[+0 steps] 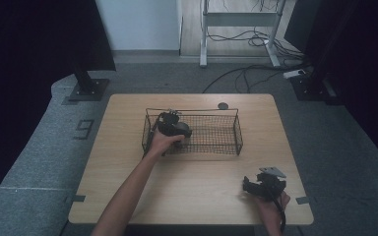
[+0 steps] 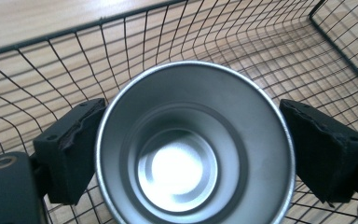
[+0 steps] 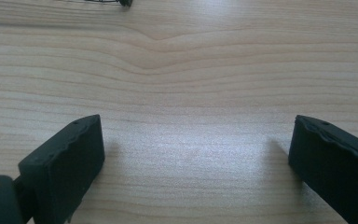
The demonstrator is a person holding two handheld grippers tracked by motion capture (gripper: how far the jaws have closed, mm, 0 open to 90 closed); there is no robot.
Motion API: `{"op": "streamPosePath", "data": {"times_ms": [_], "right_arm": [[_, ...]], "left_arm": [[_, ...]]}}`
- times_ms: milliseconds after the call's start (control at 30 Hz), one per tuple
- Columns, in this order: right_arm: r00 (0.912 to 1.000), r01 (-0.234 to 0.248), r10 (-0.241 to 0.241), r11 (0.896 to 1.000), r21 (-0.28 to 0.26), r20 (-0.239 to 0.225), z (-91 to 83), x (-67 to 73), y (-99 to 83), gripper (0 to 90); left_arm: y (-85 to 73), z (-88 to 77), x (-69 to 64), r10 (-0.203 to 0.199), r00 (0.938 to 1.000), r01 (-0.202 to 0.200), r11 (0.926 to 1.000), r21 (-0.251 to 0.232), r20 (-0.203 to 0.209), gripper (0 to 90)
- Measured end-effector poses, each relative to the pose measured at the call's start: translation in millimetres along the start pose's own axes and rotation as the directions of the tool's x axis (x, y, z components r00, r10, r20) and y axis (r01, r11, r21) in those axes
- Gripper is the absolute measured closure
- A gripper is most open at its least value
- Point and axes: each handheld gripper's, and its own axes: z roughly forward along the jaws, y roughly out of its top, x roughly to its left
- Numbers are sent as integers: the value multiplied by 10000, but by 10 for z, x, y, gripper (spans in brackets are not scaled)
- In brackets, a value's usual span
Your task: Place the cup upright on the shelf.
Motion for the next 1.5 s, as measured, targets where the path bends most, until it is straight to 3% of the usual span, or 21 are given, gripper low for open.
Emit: {"op": "streamPosePath", "data": {"times_ms": [233, 433, 833, 1233, 1367, 1500], "right_arm": [[10000, 0, 0, 10000, -1, 1, 0, 0, 0, 34], [10000, 4, -4, 10000, -1, 0, 0, 0, 0, 34], [10000, -2, 2, 10000, -1, 1, 0, 0, 0, 34], [10000, 6, -6, 10000, 15, 9, -1, 0, 0, 34], [10000, -3, 3, 10000, 9, 5, -1, 0, 1, 34], [10000, -33, 33, 10000, 10, 7, -1, 3, 1, 34]], "left_arm": [[19, -102, 5, 134, 9998, -128, 9987, -486, 120, 89], [50, -270, 19, 166, 9998, -148, 9934, -1134, 147, 90], [-24, -651, -57, 497, 9973, -395, 9838, -1751, 544, 108], [-364, -957, -182, 754, 9895, -459, 9728, -2272, 1229, 119], [-512, -1026, -190, 824, 9874, -492, 9713, -2326, 1354, 126], [-715, -1051, -177, 817, 9836, -450, 9744, -2202, 1606, 127]]}}
